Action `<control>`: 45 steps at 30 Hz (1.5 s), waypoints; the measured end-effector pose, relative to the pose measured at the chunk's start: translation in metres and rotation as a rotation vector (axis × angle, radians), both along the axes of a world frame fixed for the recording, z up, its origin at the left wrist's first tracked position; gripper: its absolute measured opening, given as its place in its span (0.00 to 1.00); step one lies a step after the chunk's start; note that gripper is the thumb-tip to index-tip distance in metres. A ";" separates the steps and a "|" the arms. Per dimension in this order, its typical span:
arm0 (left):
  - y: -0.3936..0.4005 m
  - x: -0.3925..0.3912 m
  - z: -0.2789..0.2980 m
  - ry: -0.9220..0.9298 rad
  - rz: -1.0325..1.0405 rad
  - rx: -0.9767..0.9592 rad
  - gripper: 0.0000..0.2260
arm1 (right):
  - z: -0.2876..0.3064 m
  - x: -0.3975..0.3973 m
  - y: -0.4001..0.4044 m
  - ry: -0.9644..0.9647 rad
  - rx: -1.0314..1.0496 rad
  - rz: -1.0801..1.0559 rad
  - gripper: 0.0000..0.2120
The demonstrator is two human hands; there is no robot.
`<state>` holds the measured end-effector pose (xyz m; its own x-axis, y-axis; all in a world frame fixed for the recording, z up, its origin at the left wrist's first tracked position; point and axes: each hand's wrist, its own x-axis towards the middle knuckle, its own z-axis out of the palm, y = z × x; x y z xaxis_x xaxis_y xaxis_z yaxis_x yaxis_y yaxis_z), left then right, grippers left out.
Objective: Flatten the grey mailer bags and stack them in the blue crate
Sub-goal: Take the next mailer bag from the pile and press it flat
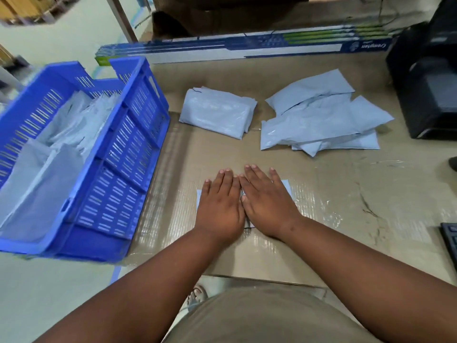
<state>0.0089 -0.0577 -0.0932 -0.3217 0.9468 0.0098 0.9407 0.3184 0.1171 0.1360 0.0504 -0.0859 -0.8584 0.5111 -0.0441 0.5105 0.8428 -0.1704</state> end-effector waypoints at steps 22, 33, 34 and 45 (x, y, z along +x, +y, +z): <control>-0.033 0.042 -0.009 0.082 -0.169 -0.045 0.34 | -0.010 0.091 -0.011 -0.119 -0.068 0.030 0.40; -0.042 0.029 0.009 0.056 -0.190 -0.098 0.36 | 0.008 0.084 -0.019 -0.187 -0.011 -0.023 0.42; -0.046 0.024 0.012 0.063 -0.162 -0.082 0.37 | 0.010 0.079 -0.022 -0.147 0.021 -0.028 0.42; -0.089 -0.026 -0.004 0.037 -0.138 -0.070 0.39 | 0.005 0.023 -0.062 -0.065 0.045 0.145 0.43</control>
<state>-0.0169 -0.1465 -0.0976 -0.1888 0.9808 -0.0482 0.9794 0.1916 0.0632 0.1588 -0.0118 -0.0809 -0.9192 0.3852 -0.0818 0.3921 0.9143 -0.1013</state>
